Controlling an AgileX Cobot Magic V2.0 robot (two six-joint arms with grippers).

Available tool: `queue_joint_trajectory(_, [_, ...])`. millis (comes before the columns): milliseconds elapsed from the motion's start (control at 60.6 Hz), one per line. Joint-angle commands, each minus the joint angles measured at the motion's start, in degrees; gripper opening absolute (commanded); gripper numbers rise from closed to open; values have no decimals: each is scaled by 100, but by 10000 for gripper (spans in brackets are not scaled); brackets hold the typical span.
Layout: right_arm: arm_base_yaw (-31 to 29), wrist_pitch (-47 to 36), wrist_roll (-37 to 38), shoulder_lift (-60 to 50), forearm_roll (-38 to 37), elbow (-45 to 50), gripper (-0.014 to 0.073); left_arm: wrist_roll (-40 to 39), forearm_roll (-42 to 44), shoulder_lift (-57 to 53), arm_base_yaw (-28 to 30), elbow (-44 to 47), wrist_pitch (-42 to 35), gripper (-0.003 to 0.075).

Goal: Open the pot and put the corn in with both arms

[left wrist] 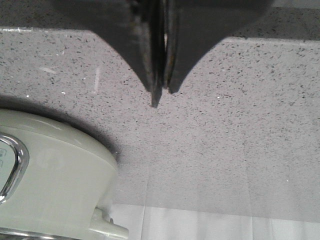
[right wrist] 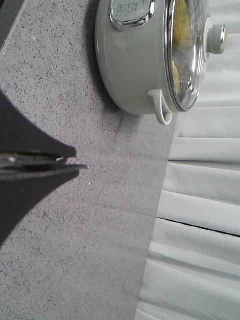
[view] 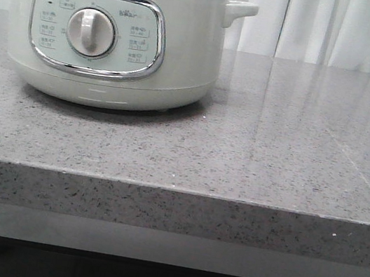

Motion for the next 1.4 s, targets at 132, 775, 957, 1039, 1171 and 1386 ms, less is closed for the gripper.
queue_joint_trajectory(132, [-28, -457, -29, 59, 0, -140, -64, -49, -62, -143, 10, -5, -500, -18])
queue_joint_trajectory(775, [-1510, -1478, 435, -1031, -529, 2130, -64, -49, -62, -143, 20, -5, -500, -18])
queue_joint_trajectory(957, [-1540, -1515, 435, -1051, -529, 2337, -64, -49, -62, -131, 20, -5, -500, -18])
queue_joint_trajectory(1039, [-1540, -1522, 435, -1051, -523, 2336, -64, -49, -62, -131, 20, -5, -500, -18])
queue_joint_trajectory(1171, [-1540, -1517, 435, -1051, -523, 2336, -64, -49, -62, -131, 20, -5, -500, -18])
queue_joint_trajectory(1386, [-1540, -1517, 435, -1051, -523, 2336, -64, -49, -62, -131, 20, -5, -500, -18])
